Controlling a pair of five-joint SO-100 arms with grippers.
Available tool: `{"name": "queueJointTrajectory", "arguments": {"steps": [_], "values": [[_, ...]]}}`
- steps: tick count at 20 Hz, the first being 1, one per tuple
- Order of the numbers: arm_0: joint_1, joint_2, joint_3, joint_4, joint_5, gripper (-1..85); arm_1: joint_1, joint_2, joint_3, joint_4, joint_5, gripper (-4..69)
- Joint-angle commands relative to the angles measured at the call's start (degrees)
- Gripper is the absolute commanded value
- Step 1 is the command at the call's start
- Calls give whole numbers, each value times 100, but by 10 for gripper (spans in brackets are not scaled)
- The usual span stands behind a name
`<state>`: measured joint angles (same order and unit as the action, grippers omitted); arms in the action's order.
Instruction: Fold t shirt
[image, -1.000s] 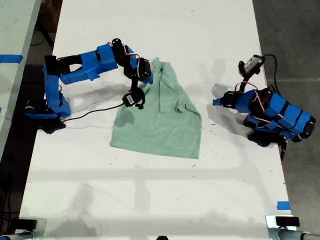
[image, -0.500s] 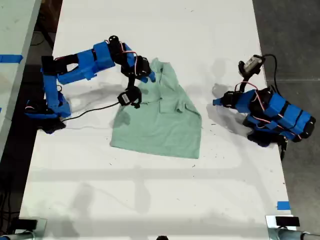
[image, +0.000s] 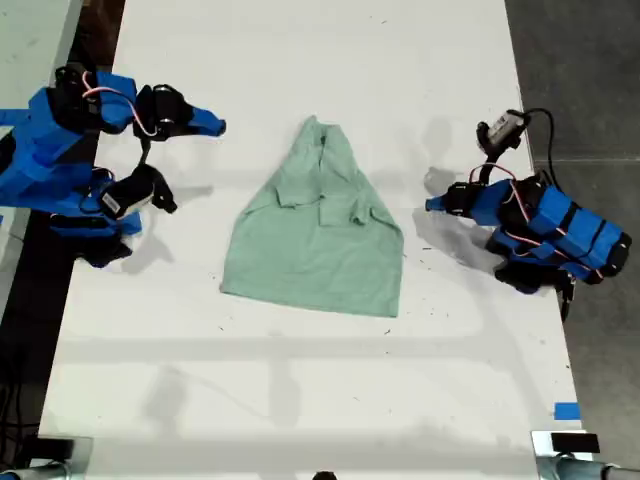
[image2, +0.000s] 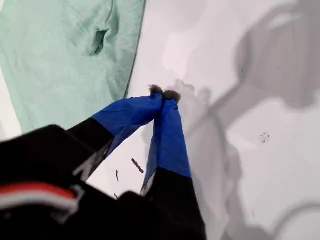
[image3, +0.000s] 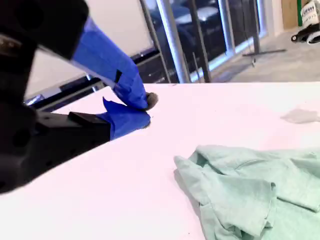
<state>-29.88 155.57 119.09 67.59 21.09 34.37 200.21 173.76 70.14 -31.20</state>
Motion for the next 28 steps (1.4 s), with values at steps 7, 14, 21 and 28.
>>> {"name": "queueJointTrajectory", "arguments": {"steps": [7, 14, 21, 28], "values": [[255, 5133, 5265, -1028, -185, -2, 0, 79, 114, -9, 53, -6], [-149, 5115, 5950, -747, -176, -2, -9, 79, 114, 26, 105, -6], [-123, 5115, 5977, -615, -325, -2, -9, 79, 114, 18, 105, -6], [-141, 5115, 5985, -589, -334, -2, -9, 79, 114, 18, 105, -6]]}}
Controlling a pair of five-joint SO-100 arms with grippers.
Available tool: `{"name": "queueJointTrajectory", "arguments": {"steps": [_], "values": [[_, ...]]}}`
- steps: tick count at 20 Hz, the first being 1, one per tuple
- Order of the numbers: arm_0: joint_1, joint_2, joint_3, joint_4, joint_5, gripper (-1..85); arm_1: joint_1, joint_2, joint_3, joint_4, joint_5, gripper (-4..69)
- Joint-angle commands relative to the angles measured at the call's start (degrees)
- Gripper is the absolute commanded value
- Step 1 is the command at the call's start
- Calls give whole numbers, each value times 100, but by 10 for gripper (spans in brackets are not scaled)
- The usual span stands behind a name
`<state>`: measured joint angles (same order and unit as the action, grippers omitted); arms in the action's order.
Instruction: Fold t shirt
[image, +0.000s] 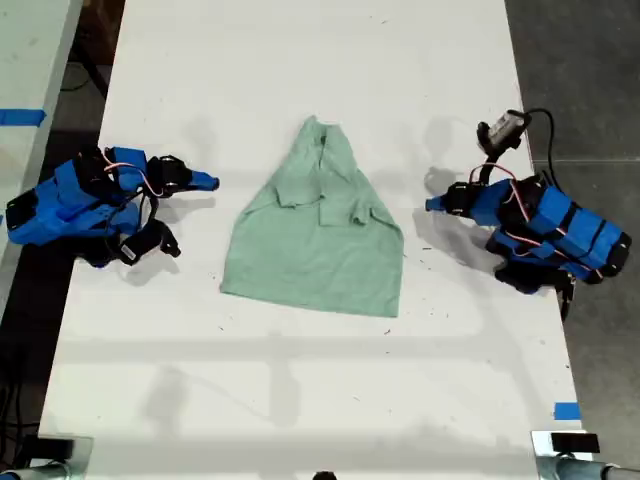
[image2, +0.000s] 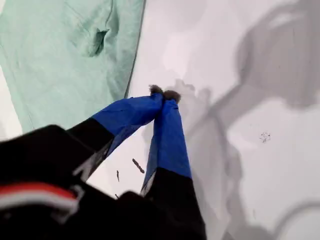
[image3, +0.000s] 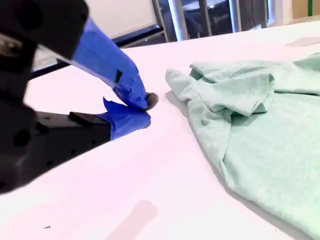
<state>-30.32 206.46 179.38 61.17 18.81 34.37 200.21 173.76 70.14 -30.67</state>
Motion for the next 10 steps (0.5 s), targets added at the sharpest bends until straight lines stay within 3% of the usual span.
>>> {"name": "queueJointTrajectory", "arguments": {"steps": [1, 10], "values": [[-97, 26, -44, 53, -105, -2, -9, 79, 114, 18, 53, -6], [-123, 26, -44, 88, -105, -2, -18, 79, 114, 18, 62, -6]]}}
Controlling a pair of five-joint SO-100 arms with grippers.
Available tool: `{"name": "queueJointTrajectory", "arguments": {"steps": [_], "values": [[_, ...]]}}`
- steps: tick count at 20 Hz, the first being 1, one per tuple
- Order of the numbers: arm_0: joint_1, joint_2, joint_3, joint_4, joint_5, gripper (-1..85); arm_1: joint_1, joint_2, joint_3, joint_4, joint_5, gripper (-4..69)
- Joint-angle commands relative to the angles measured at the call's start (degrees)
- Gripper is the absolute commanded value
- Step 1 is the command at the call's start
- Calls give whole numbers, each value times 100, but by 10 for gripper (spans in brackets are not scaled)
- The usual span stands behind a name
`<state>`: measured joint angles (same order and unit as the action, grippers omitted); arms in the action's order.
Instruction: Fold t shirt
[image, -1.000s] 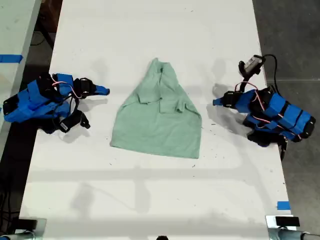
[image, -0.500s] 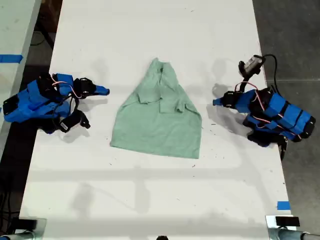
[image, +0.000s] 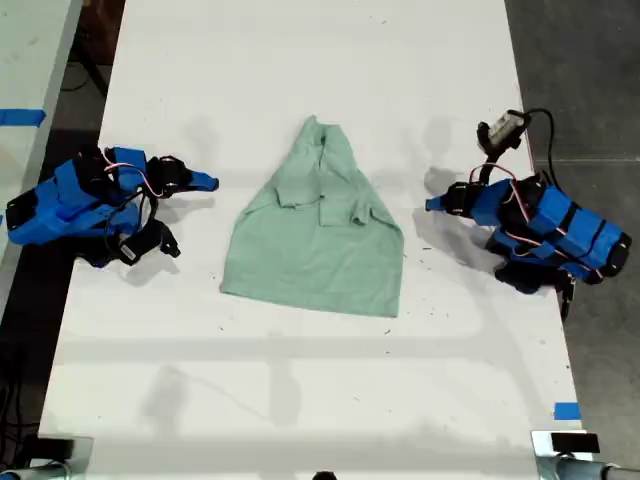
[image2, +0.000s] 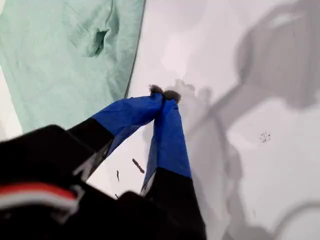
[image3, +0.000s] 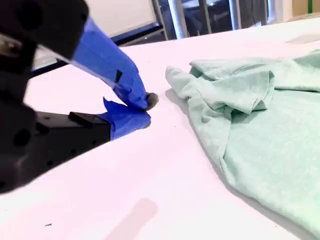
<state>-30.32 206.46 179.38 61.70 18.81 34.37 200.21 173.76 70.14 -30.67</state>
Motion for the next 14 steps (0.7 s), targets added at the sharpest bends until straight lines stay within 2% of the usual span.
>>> {"name": "queueJointTrajectory", "arguments": {"steps": [1, 14], "values": [[-132, 26, -44, 35, -105, -2, -18, 79, 114, 18, 62, -6], [-211, 26, -44, 18, -70, -2, -9, 79, 114, 9, 62, -6]]}}
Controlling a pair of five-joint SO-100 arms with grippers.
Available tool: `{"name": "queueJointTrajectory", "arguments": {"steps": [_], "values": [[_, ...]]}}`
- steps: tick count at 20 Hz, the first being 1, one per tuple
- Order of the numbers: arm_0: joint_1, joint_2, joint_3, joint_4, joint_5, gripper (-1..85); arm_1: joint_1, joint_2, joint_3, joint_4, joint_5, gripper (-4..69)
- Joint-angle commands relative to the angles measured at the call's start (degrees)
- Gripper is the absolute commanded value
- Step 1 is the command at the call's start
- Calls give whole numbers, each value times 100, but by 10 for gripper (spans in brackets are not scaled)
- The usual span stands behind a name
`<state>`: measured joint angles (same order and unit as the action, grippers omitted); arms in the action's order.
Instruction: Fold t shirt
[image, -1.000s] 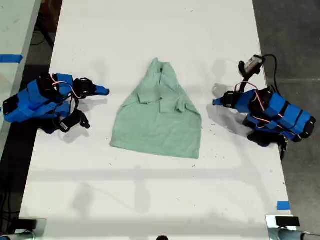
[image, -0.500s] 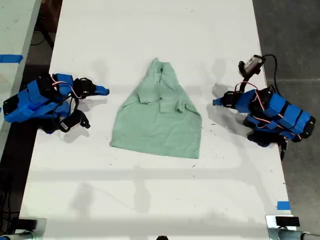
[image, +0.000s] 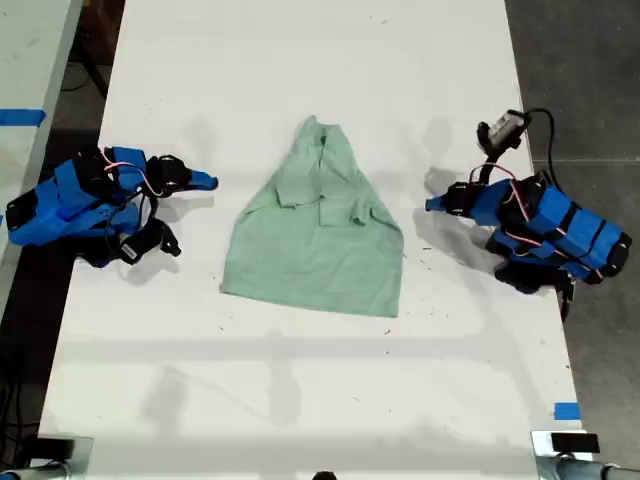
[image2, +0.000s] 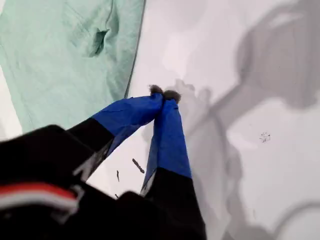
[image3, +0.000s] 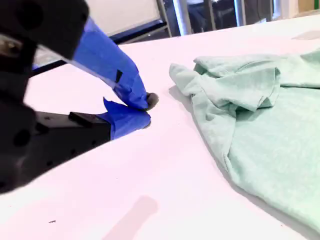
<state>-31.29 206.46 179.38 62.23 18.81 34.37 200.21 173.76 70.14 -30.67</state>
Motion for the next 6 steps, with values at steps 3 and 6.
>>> {"name": "queueJointTrajectory", "arguments": {"steps": [3, 6], "values": [[-149, 26, -44, -44, -70, -2, 26, 79, 114, -9, 44, -6], [-167, 26, -44, -53, -62, -2, 26, 79, 114, -18, 35, -6]]}}
